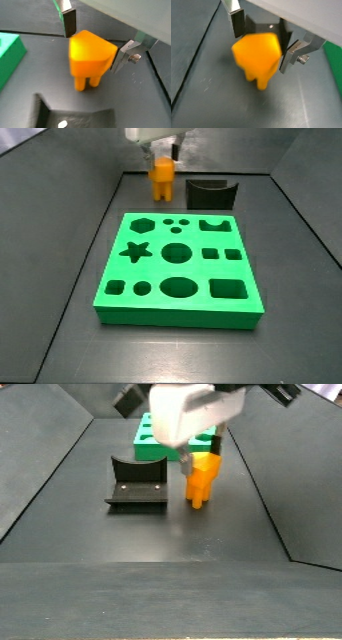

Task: Pick up the 3 prong object. Move up. Move to above the board. Insert the 3 prong object.
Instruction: Pick up the 3 prong object.

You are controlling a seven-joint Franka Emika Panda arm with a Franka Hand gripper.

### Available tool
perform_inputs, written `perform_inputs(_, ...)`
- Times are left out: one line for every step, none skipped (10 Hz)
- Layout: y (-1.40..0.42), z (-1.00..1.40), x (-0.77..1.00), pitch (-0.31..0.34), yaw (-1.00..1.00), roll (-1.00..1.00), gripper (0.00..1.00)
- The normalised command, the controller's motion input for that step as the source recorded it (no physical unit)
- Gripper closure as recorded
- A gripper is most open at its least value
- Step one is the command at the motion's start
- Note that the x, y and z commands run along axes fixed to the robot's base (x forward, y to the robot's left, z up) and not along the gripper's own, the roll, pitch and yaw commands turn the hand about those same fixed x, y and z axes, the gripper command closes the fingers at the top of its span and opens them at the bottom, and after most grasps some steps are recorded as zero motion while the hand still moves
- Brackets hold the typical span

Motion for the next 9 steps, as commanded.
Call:
perform_inputs(0.14,-0.18,-0.07,0.000,0.04,0.00,0.00)
perform_inputs(0.09,-0.15,-0.05,0.000,0.00,0.00,0.00)
perform_inputs(0.00,-0.10,0.00,0.000,0.00,0.00,0.00)
perform_inputs(-0.01,-0.08,0.07,0.000,0.00,0.00,0.00)
perform_inputs(0.00,-0.12,0.01,0.000,0.00,0.00,0.00)
perform_inputs(0.00,-0.09,0.00,0.000,0.00,0.00,0.00)
perform_inputs(0.00,-0.09,0.00,0.000,0.00,0.00,0.00)
perform_inputs(0.00,-0.19,0.00,0.000,0.00,0.00,0.00)
perform_inputs(0.00,-0.28,0.00,0.000,0.00,0.01,0.00)
